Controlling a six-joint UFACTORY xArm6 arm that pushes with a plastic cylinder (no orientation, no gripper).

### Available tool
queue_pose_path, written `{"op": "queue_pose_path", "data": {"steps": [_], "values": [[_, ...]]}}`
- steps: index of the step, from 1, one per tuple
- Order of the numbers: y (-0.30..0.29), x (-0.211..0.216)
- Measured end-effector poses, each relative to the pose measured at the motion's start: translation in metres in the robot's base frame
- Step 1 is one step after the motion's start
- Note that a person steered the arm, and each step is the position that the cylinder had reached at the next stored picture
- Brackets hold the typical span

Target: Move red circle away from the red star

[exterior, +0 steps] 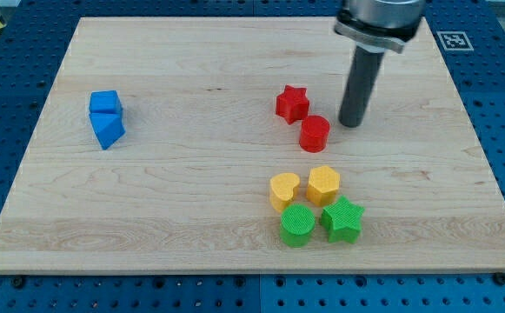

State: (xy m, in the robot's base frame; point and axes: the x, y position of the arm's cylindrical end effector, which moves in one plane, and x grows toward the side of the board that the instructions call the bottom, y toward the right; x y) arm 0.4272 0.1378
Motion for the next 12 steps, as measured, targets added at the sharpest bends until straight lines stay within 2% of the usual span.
{"op": "queue_pose_path", "data": {"steps": [1, 3, 5, 8, 10, 12], "values": [[0.006, 0.032], [-0.068, 0.029], [-0.078, 0.029], [-0.118, 0.021], [-0.164, 0.019], [-0.169, -0.016]]}}
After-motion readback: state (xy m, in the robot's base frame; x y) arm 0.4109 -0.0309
